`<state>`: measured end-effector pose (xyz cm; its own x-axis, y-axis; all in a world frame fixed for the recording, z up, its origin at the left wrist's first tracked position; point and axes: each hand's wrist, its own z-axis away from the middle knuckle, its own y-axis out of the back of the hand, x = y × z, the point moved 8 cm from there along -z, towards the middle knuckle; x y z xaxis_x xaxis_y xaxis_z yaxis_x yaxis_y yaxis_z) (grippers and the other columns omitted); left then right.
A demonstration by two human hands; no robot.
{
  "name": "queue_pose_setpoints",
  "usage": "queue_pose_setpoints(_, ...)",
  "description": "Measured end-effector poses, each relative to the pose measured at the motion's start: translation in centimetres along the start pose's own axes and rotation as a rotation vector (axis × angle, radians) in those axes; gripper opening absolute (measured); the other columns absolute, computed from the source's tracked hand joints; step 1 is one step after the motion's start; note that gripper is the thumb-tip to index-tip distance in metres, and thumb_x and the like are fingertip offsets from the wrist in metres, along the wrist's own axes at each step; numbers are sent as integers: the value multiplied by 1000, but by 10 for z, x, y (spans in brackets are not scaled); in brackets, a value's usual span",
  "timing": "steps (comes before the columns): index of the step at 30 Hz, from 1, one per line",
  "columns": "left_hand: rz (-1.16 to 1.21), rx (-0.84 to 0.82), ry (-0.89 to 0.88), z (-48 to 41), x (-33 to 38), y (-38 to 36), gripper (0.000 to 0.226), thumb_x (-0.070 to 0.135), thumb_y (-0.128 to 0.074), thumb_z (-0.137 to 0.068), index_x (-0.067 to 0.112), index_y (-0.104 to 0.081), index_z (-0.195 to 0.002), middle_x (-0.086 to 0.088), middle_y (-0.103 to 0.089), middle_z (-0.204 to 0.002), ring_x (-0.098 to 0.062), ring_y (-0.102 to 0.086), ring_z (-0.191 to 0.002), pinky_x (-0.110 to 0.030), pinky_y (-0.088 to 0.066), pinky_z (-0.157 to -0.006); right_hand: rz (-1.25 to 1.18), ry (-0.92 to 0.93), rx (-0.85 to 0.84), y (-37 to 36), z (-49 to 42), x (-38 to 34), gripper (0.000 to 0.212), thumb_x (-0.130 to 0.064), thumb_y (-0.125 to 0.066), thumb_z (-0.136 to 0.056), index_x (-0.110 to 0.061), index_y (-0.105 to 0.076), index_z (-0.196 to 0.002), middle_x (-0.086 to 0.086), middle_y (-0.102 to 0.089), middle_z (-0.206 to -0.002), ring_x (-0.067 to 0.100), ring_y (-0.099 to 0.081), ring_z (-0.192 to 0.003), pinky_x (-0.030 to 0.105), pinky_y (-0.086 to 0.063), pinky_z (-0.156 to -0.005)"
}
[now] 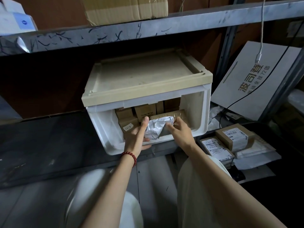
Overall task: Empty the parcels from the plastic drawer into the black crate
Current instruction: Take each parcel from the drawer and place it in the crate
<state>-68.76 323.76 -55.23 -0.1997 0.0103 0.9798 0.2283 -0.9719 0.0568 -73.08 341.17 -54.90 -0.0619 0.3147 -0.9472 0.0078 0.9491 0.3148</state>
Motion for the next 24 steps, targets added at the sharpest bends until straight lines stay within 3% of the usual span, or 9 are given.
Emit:
queue_pose_setpoints(3, -107, -59, -23, 0, -4, -4, 73, 75, -73, -55, 23, -64, -105, 1, -67, -105, -12, -68, -90, -32, -60, -69, -27, -25, 9, 0, -3, 5, 18, -25, -50, -97, -8, -50, -99, -2, -57, -89, 8, -51, -77, 18, -40, -62)
queue_pose_setpoints(6, -290, -18, -95, -5, -7, -3, 52, 55, -74, -72, 27, -61, -113, 6, -67, -111, -12, -63, -101, -33, -56, -83, -48, -52, 34, 1, -5, 10, 19, -26, -46, -98, -16, -39, -83, -5, -43, -76, 7, -40, -67, 20, -35, -57)
queue_pose_setpoints(9, -333, 10, -160, -7, -3, -4, 37, 52, -73, -76, 33, -61, -105, 15, -67, -101, -4, -62, -96, -18, -47, -73, -122, -74, 35, 0, -3, 12, 27, -31, -52, -95, -20, -36, -76, -7, -41, -71, 8, -40, -64, 18, -36, -56)
queue_pose_setpoints(14, -397, -45, -233, -6, 7, -24, 33, 50, -70, -79, 32, -60, -104, 17, -65, -94, 5, -59, -85, -14, -46, -65, -183, -79, 51, 21, -3, 13, 26, -32, -60, -92, -18, -46, -76, -5, -47, -72, 10, -44, -68, 24, -38, -63)
queue_pose_setpoints(18, -425, -151, -233, -7, 8, -61, 32, 50, -69, -80, 32, -60, -104, 12, -67, -101, -2, -62, -89, -21, -52, -73, -177, -54, 124, 60, 2, 19, 28, -28, -57, -94, -14, -42, -75, 3, -39, -70, 17, -38, -68, 32, -32, -60)
queue_pose_setpoints(21, -469, -199, -244, -5, 12, -96, 38, 48, -69, -81, 26, -61, -111, 6, -67, -108, -11, -62, -98, -33, -53, -87, -225, -105, 199, 90, 8, 37, 31, -27, -57, -94, 3, -51, -87, 10, -47, -78, 21, -43, -72, 35, -37, -66)
queue_pose_setpoints(24, -533, -258, -284, -3, 19, -135, 47, 49, -69, -81, 21, -61, -117, 3, -66, -114, -15, -61, -104, -33, -51, -89, -285, -179, 286, 123, 14, 58, 21, -27, -57, -94, -8, -55, -87, 6, -53, -78, 18, -48, -73, 32, -41, -66)
